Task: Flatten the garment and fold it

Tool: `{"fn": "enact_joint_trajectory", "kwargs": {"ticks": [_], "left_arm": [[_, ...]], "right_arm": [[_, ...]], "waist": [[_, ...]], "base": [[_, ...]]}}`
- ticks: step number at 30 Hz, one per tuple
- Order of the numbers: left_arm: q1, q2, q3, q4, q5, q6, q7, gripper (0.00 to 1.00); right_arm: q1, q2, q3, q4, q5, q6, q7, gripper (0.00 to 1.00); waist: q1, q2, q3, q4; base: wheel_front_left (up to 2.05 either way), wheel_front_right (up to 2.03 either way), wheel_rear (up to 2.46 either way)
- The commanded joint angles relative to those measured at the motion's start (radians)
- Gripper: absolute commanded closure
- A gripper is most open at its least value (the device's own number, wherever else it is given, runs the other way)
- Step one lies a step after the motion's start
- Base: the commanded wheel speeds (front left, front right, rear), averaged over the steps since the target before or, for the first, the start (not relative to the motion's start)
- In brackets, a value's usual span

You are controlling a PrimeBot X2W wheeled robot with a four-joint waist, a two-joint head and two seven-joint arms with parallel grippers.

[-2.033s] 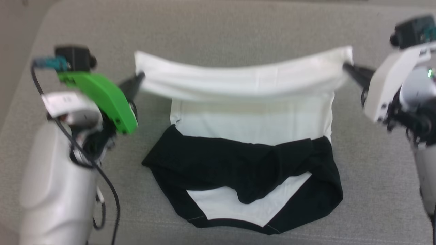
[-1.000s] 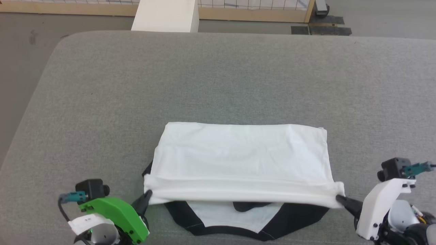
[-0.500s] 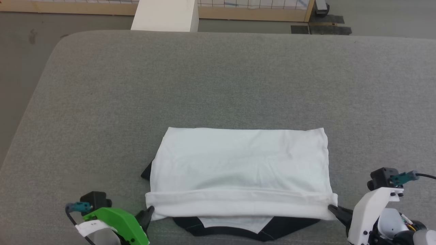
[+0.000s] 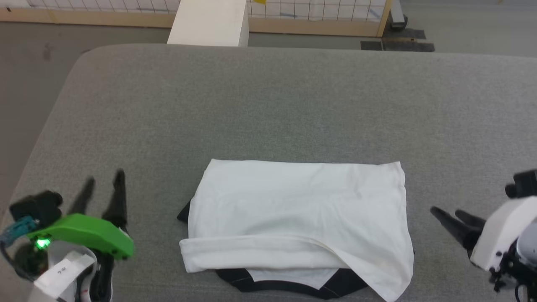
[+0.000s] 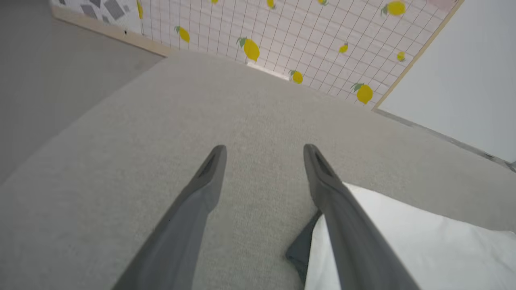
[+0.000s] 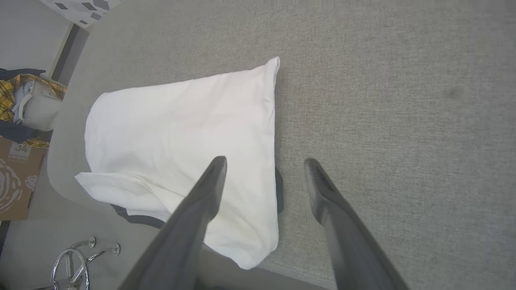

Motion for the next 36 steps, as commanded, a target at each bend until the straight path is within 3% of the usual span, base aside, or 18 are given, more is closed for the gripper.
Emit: {"fn": "enact_joint_trajectory", "kwargs": {"ticks": [1, 5, 7, 15, 27, 28, 29, 36], "left_arm": [[-0.029, 0.007, -0.002, -0.016, 0.047, -0.010, -0.078, 0.00], [-0.062, -0.019, -0.011, -0.036, 0.165, -0.002, -0.323, 0.00], [-0.073, -0.029, -0.023, -0.042, 0.225, 0.003, -0.366, 0.00], [-0.090, -0.114, 0.002, -0.120, 0.358, -0.020, -0.381, 0.00], [-0.083, -0.188, 0.057, -0.087, 0.403, -0.089, -0.381, 0.00], [-0.084, -0.191, 0.060, -0.085, 0.405, -0.094, -0.381, 0.00], [-0.083, -0.195, 0.062, -0.080, 0.404, -0.097, -0.381, 0.00], [-0.070, -0.211, 0.080, -0.061, 0.411, -0.116, -0.381, 0.00]], "right_arm": [[-0.034, -0.018, 0.021, 0.006, 0.021, -0.001, 0.009, 0.00], [-0.082, -0.096, 0.107, 0.063, 0.057, -0.001, 0.011, 0.00], [-0.102, -0.123, 0.148, 0.102, 0.077, -0.001, -0.007, 0.00], [-0.173, -0.159, 0.285, 0.260, 0.127, -0.001, -0.112, 0.00], [-0.239, -0.169, 0.486, 0.431, 0.096, -0.001, -0.170, 0.00], [-0.243, -0.169, 0.494, 0.442, 0.096, -0.001, -0.168, 0.73], [-0.246, -0.168, 0.493, 0.450, 0.095, -0.001, -0.173, 0.98], [-0.290, -0.164, 0.423, 0.475, 0.100, -0.001, -0.244, 1.00]], "waist": [[0.0001, 0.0000, 0.027, 0.005], [0.0001, 0.0000, 0.071, 0.018], [0.0001, 0.0000, 0.092, 0.026], [0.0001, 0.0000, 0.163, 0.053], [0.0001, 0.0000, 0.175, 0.072], [0.0001, 0.0000, 0.173, 0.071], [0.0001, 0.0000, 0.171, 0.071], [0.0001, 0.0000, 0.133, 0.044]], "base": [[0.00, 0.00, 0.00], [0.00, 0.00, 0.00], [0.00, 0.00, 0.00], [0.00, 0.00, 0.00], [0.00, 0.00, 0.00], [0.00, 0.00, 0.00], [0.00, 0.00, 0.00], [0.00, 0.00, 0.00]]}}
